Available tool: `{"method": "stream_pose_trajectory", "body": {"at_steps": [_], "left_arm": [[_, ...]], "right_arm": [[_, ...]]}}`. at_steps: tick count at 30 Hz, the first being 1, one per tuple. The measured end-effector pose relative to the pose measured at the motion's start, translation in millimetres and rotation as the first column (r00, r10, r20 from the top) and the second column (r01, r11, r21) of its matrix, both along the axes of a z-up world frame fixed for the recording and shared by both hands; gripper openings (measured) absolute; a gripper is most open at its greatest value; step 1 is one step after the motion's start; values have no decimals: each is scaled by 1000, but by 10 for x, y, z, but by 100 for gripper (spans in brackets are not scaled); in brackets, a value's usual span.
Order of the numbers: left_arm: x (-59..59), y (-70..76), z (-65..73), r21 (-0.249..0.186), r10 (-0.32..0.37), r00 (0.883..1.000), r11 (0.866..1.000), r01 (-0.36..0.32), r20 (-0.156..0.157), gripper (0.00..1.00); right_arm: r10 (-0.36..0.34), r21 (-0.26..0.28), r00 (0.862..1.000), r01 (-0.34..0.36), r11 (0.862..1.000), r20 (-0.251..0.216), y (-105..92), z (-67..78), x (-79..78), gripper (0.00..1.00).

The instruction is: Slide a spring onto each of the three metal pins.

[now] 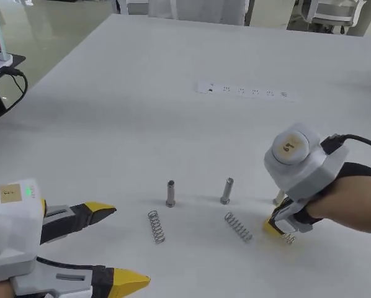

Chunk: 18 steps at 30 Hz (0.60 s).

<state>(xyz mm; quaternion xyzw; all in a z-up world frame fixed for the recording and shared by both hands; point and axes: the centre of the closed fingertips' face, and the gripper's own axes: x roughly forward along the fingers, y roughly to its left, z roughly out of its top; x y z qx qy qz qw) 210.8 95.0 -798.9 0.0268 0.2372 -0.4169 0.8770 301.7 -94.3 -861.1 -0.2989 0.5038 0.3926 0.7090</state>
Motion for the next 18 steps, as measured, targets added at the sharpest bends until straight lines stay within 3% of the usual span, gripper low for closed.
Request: {"method": "stream_pose_trajectory", "body": {"at_steps": [18], "left_arm": [[22,30,-12,-2,6,1000,1000,-6,1,72]], "right_arm": [[-11,-29,999,10,1000,-37,-16,-8,-23,11]]}}
